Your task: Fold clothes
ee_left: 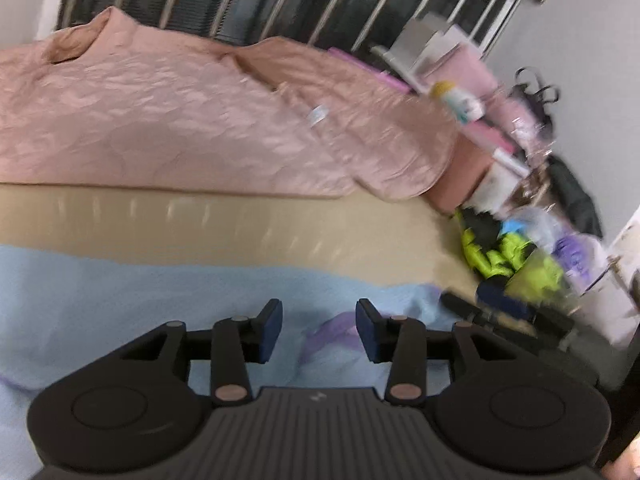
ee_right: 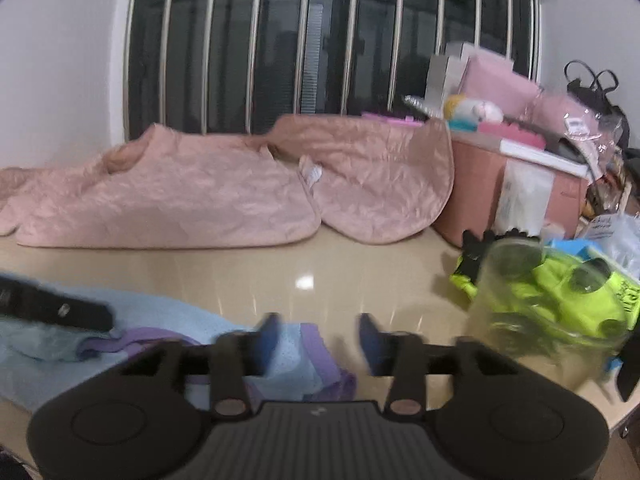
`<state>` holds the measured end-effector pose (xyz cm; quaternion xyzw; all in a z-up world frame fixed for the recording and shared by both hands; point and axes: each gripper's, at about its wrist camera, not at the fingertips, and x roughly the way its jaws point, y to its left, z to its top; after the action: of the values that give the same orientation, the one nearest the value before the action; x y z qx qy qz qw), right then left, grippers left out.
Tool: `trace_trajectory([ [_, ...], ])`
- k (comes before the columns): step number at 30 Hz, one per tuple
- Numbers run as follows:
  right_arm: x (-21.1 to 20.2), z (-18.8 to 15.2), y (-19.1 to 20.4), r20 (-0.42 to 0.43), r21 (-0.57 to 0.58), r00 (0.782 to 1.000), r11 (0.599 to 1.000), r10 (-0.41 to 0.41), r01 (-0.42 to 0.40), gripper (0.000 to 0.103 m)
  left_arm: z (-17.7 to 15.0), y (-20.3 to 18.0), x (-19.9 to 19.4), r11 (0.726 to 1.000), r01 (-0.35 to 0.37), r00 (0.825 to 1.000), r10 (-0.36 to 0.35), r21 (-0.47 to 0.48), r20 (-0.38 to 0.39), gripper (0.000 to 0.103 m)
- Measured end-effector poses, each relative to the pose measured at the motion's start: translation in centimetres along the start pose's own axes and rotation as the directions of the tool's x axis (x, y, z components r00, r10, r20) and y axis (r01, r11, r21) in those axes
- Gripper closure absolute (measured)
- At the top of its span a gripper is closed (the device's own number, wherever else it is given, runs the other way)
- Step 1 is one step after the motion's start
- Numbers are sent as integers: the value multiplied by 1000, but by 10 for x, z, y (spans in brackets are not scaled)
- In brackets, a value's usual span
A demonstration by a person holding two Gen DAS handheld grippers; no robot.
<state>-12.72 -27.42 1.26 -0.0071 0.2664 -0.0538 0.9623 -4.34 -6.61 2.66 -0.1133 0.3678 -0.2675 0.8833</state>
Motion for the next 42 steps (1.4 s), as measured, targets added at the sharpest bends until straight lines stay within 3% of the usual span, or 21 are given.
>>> trace_trajectory([
  [6, 14, -12, -5, -109, 68, 994, 997, -32, 40, 54, -7, -12, 19, 999, -30, 997, 32, 38, -70, 63],
  [8, 18, -15, -11, -122, 138, 993, 990, 2, 15, 54, -13, -16, 20, 996, -52, 996, 57, 77, -66, 63],
  [11, 20, -17, -8, -103, 129, 995, 992, 4, 9, 55, -19, -23, 20, 988, -68, 995, 76, 138, -57, 63],
  [12, 20, -17, -6, -97, 116, 995, 993, 19, -7, 61, -21, -25, 20, 984, -76, 995, 85, 158, -52, 63],
  [13, 20, -17, -3, -90, 103, 995, 994, 35, -26, 77, -23, -28, 20, 981, -85, 994, 94, 177, -47, 63],
  [15, 20, -17, 4, -86, 75, 995, 996, 60, -53, 94, -25, -31, 20, 976, -100, 993, 110, 196, -41, 63],
  [17, 18, -15, 13, -84, 37, 996, 999, 34, -31, 95, -22, -30, 18, 983, -99, 993, 107, 157, -47, 63],
  [20, 13, -12, 16, -69, 35, 997, 999, 28, -25, 96, -14, -19, -1, 999, -37, 999, 38, 24, -27, 62],
  [23, 2, -3, 19, -32, 10, 999, 999, 30, -30, 96, -5, -9, -23, 998, 11, 1000, -10, -54, 29, 61],
  [27, -17, 14, 35, 42, -65, 998, 997, 45, -42, 96, 4, 14, -50, 987, 33, 996, -20, -159, 85, 61],
  [31, -28, 26, 70, 58, -132, 989, 983, 135, -126, 96, 12, 40, -78, 964, -2, 993, 33, -266, 114, 56],
  [35, -26, 27, 124, 35, -196, 977, 960, 211, -200, 96, 12, 61, -98, 952, -13, 987, 61, -305, 149, 49],
  [38, -15, 29, 155, 2, -165, 965, 952, 260, -257, 95, 8, 74, -104, 944, -51, 985, 101, -327, 140, 49],
  [42, -3, 22, 184, -88, -189, 934, 915, 345, -356, 81, -1, 91, -114, 924, -101, 976, 163, -368, 142, 49],
])
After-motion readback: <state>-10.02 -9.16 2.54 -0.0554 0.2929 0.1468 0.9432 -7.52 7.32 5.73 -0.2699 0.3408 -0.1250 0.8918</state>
